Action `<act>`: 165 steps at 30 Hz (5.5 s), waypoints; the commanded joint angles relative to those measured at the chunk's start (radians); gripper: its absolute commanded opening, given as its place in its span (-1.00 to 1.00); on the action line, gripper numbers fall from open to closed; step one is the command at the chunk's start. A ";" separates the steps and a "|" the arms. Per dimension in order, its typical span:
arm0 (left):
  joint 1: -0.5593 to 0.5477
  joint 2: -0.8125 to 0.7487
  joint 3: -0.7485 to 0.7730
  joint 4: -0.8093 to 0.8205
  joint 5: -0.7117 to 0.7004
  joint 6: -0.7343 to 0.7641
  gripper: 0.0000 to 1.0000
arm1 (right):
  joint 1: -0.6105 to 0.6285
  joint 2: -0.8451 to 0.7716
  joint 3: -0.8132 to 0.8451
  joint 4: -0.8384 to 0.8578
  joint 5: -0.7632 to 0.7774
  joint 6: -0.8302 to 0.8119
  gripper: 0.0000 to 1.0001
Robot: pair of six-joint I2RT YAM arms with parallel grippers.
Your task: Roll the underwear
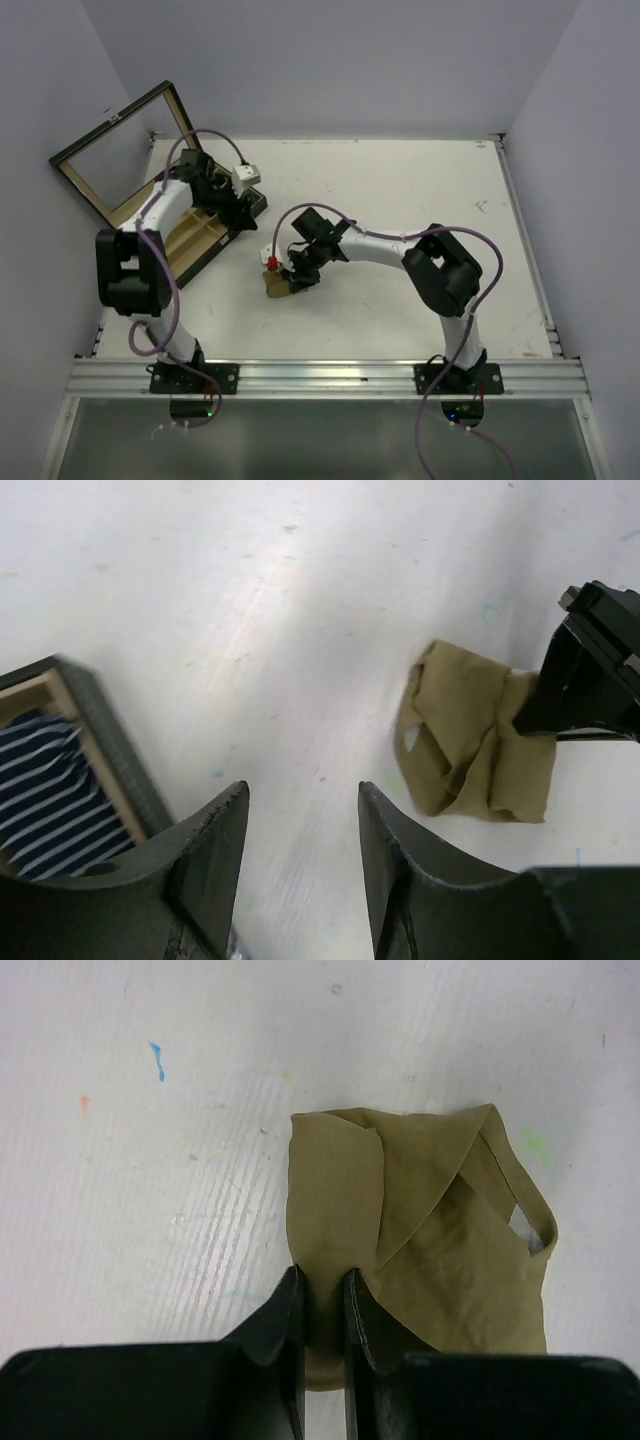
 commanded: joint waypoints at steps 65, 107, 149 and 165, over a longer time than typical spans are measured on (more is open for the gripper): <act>-0.731 -0.433 -0.781 0.529 -0.569 -0.148 -0.46 | -0.186 0.596 0.391 -0.550 -0.378 0.338 -1.00; -0.487 0.415 -0.036 -0.202 -0.260 0.055 -1.00 | -0.544 -0.342 0.009 -0.448 -0.157 0.115 -0.33; -0.395 0.647 0.203 -0.282 -0.283 0.087 -0.87 | 0.092 -0.209 -0.310 0.109 0.215 0.028 -0.41; -0.116 -0.010 -0.076 0.245 -0.054 -0.250 -0.13 | 0.019 -0.005 -0.130 -0.159 -0.030 0.055 -1.00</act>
